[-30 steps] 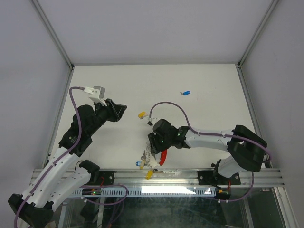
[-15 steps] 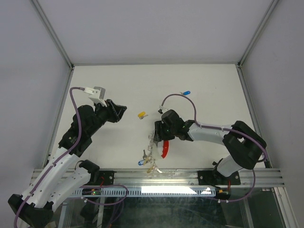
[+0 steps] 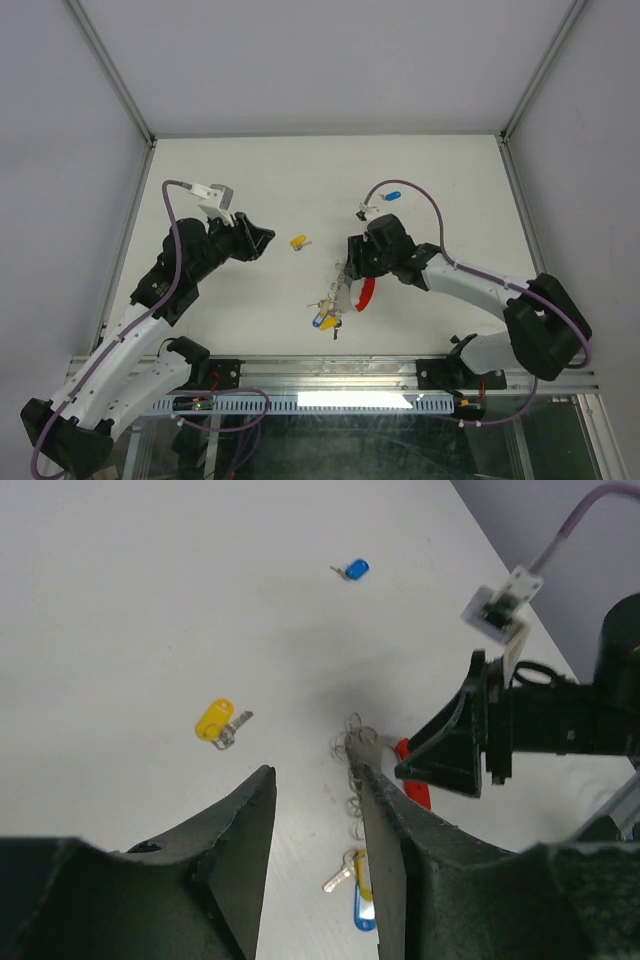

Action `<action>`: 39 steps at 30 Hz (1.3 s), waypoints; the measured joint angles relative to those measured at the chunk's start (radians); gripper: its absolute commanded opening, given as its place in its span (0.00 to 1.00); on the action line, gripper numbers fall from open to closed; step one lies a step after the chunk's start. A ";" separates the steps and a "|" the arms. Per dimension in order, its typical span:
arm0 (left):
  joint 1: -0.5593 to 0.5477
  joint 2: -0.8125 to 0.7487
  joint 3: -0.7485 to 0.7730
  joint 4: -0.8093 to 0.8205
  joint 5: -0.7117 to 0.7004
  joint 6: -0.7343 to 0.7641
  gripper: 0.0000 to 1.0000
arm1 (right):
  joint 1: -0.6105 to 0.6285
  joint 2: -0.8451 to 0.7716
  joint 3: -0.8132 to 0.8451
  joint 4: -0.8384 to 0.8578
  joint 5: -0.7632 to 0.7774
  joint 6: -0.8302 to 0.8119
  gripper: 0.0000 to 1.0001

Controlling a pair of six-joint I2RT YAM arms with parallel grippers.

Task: Put the keys on the keyring
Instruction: Move the keyring to the center of the board, then pick up the key from the center of the board.

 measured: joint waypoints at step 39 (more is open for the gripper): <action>-0.671 0.674 -0.047 0.142 -0.310 -0.053 0.43 | 0.001 -0.326 -0.136 -0.074 0.007 0.023 0.52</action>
